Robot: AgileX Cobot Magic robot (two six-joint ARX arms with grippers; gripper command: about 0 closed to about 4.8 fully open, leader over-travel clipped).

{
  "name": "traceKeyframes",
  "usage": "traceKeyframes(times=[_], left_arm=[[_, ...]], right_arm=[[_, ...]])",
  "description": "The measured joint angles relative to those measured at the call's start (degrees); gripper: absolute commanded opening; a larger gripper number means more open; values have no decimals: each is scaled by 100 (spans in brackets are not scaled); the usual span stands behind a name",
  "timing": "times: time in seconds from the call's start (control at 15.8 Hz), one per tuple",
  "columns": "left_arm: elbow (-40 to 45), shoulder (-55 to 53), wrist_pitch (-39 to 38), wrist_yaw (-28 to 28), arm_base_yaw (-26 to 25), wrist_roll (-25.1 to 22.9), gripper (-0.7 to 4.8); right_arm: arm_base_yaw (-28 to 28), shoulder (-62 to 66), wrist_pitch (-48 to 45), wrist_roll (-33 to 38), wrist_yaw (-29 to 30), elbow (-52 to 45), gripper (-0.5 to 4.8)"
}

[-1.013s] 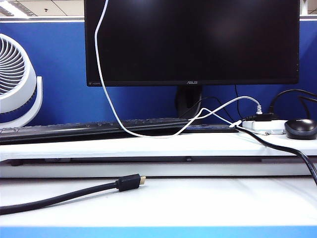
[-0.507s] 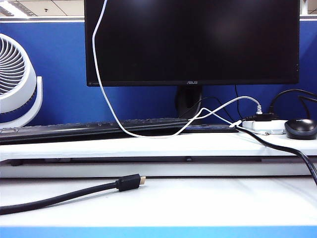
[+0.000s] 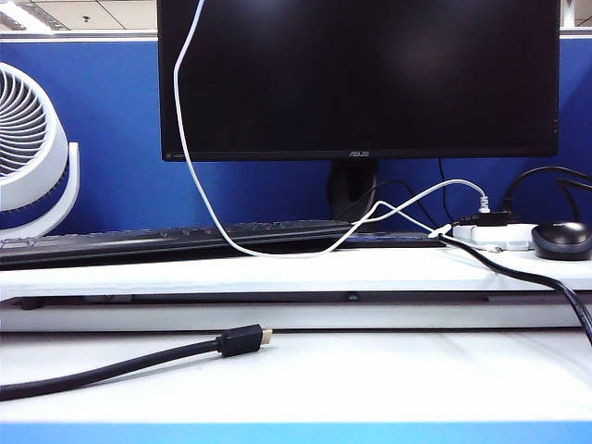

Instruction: Pick up the Type-C charging cable and the charging base, insert one end of the Type-C charger into the corresponding slot on the base, and finally place the plugged-in charger back on the table.

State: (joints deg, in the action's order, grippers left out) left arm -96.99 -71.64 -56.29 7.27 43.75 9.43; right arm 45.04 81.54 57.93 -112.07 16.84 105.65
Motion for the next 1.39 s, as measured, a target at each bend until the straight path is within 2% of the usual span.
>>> traceKeyframes(times=[0.13, 0.25, 0.32, 0.44, 0.63, 0.82, 0.95, 1.08, 1.2, 1.33, 1.39], left_arm=[[-2, 2, 118, 15, 2, -33, -5], [-42, -63, 1071, -254, -52, -28, -5], [-66, -59, 1182, -343, -59, -70, -5], [-72, -107, 933, -356, -31, -240, -5], [-15, -372, 573, -374, -48, -448, -5], [-50, -573, 439, -365, -44, -752, -5], [-37, -767, 245, -361, -46, -1058, -5], [-35, -922, 136, -348, -46, -1399, -5], [-35, -1115, 120, -341, -46, -1810, -5], [-35, -1281, 120, -334, -72, -2199, -5], [-35, -1399, 114, -332, -74, -2439, -5]], right_arm=[[7, -44, 260, 7, -326, -2, 99], [140, -90, 1106, 0, -704, -74, 99], [118, -87, 1215, 22, -859, -87, 99], [-304, -92, 1226, 323, -1545, -72, 99], [-651, -96, 1349, 575, -1626, -72, 99], [-1147, -98, 1602, 831, -2168, -72, 99], [-1434, -92, 1834, 876, -2164, -72, 99], [-1460, -90, 2039, 881, -2221, -74, 98], [-1438, -90, 2076, 1036, -1904, -72, 99], [-1451, -90, 2109, 1460, -1259, -74, 99], [-1434, -90, 2111, 1878, -570, -74, 99]])
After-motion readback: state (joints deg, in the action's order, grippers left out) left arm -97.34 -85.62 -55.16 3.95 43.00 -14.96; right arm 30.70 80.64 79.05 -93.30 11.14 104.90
